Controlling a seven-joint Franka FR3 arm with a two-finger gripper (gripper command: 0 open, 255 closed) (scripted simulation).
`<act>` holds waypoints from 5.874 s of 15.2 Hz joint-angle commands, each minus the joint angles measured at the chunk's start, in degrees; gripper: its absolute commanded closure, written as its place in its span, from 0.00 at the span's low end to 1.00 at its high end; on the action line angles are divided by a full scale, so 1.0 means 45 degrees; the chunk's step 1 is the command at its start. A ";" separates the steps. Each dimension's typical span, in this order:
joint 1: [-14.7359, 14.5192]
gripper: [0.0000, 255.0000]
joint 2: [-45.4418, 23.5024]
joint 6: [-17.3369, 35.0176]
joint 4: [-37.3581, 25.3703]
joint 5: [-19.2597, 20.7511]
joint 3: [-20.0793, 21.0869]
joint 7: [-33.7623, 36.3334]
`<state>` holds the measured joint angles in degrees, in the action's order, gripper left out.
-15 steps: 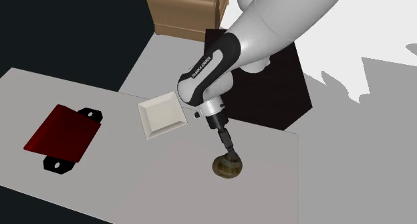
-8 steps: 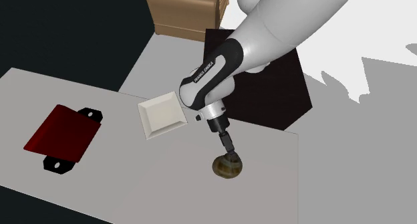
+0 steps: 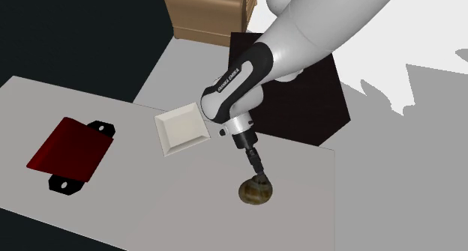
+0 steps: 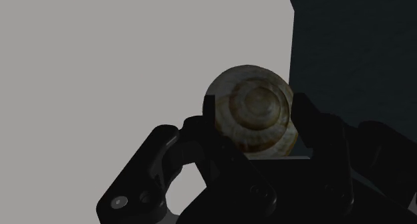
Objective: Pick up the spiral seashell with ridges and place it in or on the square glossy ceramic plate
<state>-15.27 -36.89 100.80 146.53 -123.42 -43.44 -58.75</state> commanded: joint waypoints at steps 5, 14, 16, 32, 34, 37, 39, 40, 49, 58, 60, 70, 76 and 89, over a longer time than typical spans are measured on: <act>-0.0007 1.00 -0.0053 0.0043 0.0034 0.0027 0.0004 0.0001; -0.0766 1.00 0.1632 0.1025 0.0588 0.0910 -0.0971 0.0489; 0.0036 0.00 0.0654 -0.0087 0.0074 0.1159 -0.0592 0.0851; 0.0740 0.00 -0.1017 -0.0785 -0.1367 0.0274 0.0806 0.1453; 0.0744 1.00 -0.1025 -0.0788 -0.1374 0.0274 0.0807 0.1454; 0.0743 1.00 -0.1032 -0.0781 -0.1391 0.0265 0.0814 0.1464; 0.0741 1.00 -0.1026 -0.0777 -0.1392 0.0270 0.0809 0.1470; 0.0741 1.00 -0.1026 -0.0777 -0.1393 0.0270 0.0809 0.1470; 0.0206 1.00 0.0276 -0.0193 -0.0829 0.0929 0.0109 0.1865; -0.0671 1.00 0.2393 0.1011 -0.0183 0.2062 -0.0993 0.2576; -0.0874 1.00 0.2902 0.1340 -0.0067 0.2342 -0.1238 0.2751; 0.1635 1.00 0.2174 -0.1049 -0.0262 0.5588 -0.2955 0.2260; 0.3837 1.00 0.1028 -0.2874 -0.1285 0.7311 -0.3506 0.1887; 0.9333 1.00 -0.1940 -0.6430 -0.5526 0.9625 -0.3394 0.1318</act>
<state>24.69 -44.41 72.98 123.70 -80.45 -59.13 -52.83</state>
